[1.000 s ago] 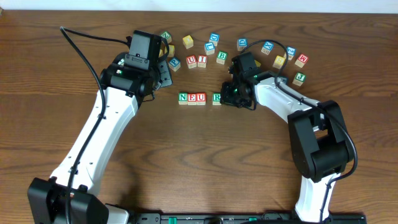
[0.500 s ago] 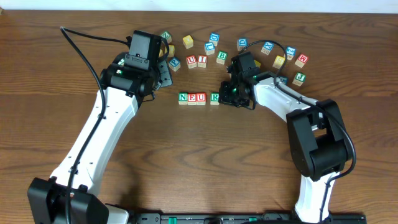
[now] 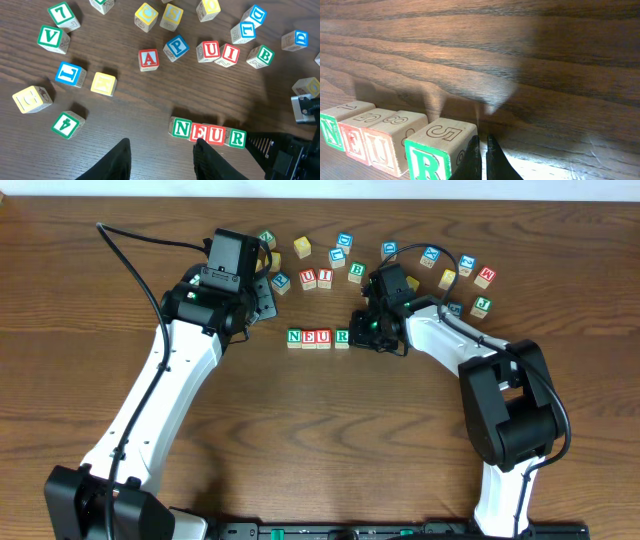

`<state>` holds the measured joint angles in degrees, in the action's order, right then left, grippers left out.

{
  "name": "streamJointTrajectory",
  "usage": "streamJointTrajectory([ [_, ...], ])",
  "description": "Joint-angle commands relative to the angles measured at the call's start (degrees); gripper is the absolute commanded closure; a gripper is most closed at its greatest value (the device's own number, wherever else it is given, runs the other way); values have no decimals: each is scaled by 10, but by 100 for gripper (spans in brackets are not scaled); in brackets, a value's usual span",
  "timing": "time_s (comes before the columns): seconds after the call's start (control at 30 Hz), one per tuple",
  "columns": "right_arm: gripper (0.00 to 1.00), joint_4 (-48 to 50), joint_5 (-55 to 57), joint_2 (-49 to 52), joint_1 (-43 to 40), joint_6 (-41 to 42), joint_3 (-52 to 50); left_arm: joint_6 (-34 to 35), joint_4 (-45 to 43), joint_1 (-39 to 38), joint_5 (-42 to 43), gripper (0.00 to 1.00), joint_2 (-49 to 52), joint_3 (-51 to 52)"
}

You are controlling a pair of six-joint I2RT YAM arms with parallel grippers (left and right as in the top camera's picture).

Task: Spell out NEURIPS
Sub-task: 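Push green R leftward against red U with the right gripper, then raise the right gripper and retract it to the top right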

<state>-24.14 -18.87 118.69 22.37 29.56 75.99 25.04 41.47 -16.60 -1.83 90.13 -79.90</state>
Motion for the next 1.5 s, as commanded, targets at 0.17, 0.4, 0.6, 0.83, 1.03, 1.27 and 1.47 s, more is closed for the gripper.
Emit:
streamJointTrajectory([
  [0.17, 99, 9, -8, 13, 10, 6, -3, -8, 1, 1, -3, 60, -2, -4],
  [0.4, 99, 14, -11, 13, 13, 6, -3, -7, 1, 1, -3, 60, -2, -2],
  [0.6, 99, 14, -12, 13, 13, 6, -3, -7, 1, 1, -3, 60, -2, -2],
  [0.83, 88, 2, -12, 4, -2, 0, -2, -8, 1, 1, -3, 60, -2, -2],
  [1.03, 85, -27, -12, -26, -34, -16, -1, -8, 1, 1, -3, 60, -2, -2],
  [1.27, 83, -51, 1, -88, -41, -61, -1, -8, 1, 1, -3, 60, -2, -2],
  [1.47, 77, -81, 62, -156, -41, -66, -1, -8, 5, 1, -3, 60, -2, -2],
])
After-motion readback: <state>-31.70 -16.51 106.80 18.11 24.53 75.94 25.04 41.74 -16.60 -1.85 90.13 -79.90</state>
